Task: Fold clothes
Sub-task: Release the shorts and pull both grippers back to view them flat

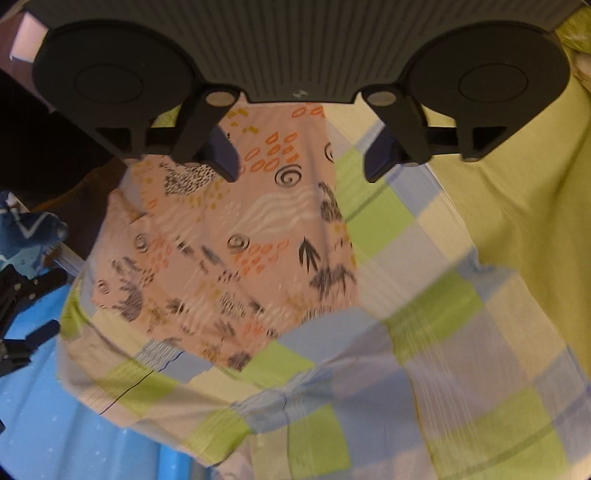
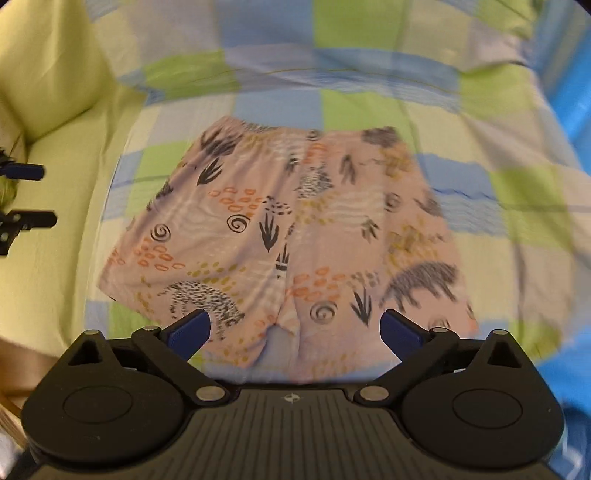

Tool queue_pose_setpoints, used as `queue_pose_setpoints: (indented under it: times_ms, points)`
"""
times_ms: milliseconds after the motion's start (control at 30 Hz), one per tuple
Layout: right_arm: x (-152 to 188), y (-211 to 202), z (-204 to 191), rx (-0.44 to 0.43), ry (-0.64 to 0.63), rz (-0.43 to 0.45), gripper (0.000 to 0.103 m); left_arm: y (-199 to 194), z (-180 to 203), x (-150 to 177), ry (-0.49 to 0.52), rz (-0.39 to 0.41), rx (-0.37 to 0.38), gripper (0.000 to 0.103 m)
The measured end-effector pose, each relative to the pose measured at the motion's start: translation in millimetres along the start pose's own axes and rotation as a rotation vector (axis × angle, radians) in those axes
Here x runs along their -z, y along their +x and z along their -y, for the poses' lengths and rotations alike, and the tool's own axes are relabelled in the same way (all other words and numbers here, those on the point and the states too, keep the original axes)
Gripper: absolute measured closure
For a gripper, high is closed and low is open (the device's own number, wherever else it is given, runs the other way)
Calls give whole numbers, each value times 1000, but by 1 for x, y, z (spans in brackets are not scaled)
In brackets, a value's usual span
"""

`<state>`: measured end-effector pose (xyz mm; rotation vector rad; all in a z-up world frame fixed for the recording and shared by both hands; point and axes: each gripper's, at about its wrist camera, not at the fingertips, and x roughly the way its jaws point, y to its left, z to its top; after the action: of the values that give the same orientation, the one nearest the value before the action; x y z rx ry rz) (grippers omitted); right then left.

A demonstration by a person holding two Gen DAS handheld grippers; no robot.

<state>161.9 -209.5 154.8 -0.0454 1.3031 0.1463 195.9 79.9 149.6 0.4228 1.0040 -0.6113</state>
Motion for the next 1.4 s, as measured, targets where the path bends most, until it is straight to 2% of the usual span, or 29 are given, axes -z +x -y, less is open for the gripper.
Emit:
queue_pose_setpoints:
  times_ms: [67, 200, 367, 567, 733, 1133, 1400]
  points:
    - [-4, -28, -8, 26, 80, -1, 2, -21, -4, -16, 27, 6, 0, 11]
    - [-9, -71, -27, 77, 146, 25, 0, -51, -10, -43, 92, 21, 28, 4]
    - [-6, -89, -40, 93, 235, 30, 0, -64, -7, -62, 227, -7, 51, 2]
    - [6, -95, -47, 84, 288, 7, 0, -55, -2, -73, 255, -98, 126, 1]
    - [14, -96, -44, 73, 302, -5, 0, -47, 14, -76, 299, -127, 139, 1]
    - [11, -71, -16, -12, 319, -35, 0, -30, 34, -99, 395, -168, 87, 1]
    - [6, -54, -12, -47, 317, -59, 0, -23, 34, -109, 433, -183, 91, 1]
